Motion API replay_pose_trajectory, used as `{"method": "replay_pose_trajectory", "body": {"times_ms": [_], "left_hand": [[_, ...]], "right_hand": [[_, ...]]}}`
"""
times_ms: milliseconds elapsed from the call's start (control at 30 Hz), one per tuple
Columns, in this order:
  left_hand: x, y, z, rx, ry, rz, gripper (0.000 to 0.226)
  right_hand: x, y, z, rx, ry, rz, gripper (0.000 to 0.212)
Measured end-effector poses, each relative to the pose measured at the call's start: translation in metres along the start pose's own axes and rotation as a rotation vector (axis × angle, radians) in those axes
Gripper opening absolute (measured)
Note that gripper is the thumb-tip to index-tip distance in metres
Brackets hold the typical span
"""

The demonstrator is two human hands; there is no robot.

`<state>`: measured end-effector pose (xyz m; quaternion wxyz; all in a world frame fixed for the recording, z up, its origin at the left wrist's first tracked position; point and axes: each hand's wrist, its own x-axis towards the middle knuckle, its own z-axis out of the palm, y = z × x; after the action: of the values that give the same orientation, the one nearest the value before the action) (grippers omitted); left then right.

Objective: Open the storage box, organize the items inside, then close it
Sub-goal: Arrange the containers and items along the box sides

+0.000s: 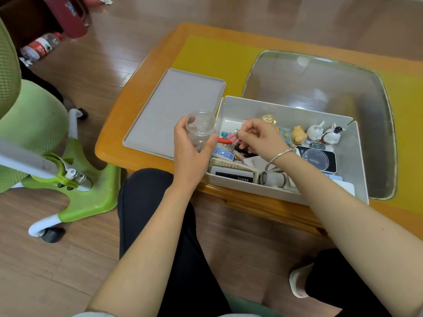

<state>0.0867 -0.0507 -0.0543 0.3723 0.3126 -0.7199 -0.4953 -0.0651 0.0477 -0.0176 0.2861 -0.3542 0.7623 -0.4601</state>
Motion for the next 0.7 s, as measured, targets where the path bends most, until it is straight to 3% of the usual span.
{"method": "replay_pose_trajectory", "body": {"times_ms": [333, 567, 700], "left_hand": [[-0.007, 0.016, 0.031, 0.193, -0.014, 0.048, 0.066], [-0.004, 0.015, 0.031, 0.325, -0.055, 0.092, 0.069], [-0.003, 0.014, 0.030, 0.262, -0.070, 0.041, 0.067]], "right_hand": [[-0.017, -0.011, -0.028, 0.164, 0.222, -0.101, 0.019], [-0.017, -0.027, -0.020, 0.096, 0.125, -0.229, 0.011], [-0.010, -0.030, -0.010, 0.001, 0.097, -0.251, 0.002]]}}
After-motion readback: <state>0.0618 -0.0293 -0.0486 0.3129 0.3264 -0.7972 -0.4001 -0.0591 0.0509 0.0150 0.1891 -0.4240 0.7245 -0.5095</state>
